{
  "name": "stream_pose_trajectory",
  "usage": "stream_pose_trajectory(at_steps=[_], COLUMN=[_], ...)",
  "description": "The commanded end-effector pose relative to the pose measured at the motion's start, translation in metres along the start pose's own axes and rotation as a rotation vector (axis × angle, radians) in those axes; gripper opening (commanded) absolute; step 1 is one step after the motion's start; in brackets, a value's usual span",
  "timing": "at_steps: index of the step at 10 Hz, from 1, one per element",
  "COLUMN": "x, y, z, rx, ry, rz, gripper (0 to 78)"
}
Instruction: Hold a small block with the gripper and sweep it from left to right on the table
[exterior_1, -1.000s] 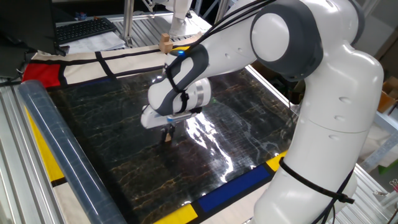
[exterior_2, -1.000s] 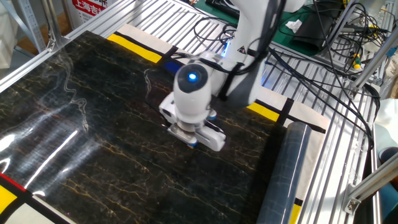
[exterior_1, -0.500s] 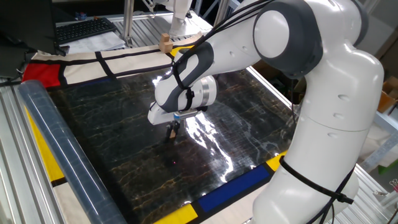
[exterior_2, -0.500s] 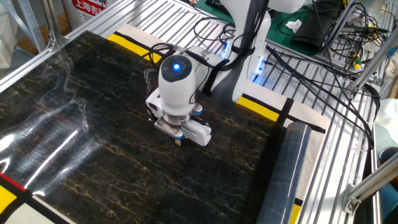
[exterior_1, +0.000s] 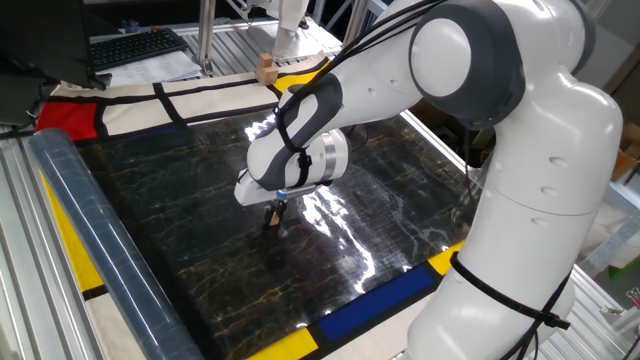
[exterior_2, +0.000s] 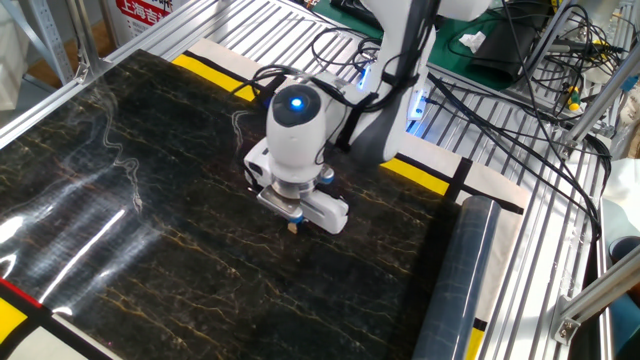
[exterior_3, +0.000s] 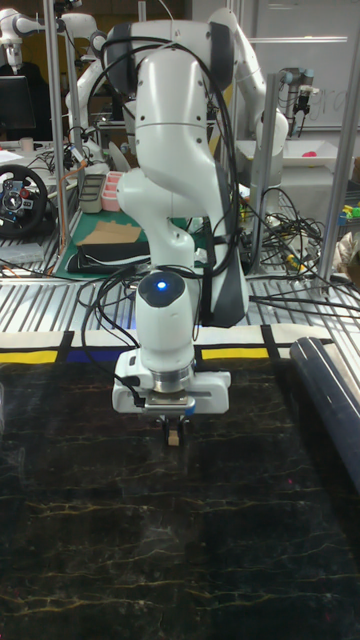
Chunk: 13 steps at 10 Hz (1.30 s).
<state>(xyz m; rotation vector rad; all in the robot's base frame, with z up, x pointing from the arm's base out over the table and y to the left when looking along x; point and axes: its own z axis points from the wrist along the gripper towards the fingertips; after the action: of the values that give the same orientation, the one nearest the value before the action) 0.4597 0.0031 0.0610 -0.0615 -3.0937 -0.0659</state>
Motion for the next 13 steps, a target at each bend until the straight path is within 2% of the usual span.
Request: stream_pose_trajectory(at_steps=[1,5,7,13], x=[0.011,0.015,0.031,0.05], y=[0.02,0.026,0.049,0.074], z=[0.014,0.011,0.01,0.014], rx=[-0.016,-0.024,-0.02,-0.024], ry=[0.006,0.012,0.016,0.015], rz=[0.011,0.019,0.046,0.07], gripper=[1.1,1.1,1.1,1.1])
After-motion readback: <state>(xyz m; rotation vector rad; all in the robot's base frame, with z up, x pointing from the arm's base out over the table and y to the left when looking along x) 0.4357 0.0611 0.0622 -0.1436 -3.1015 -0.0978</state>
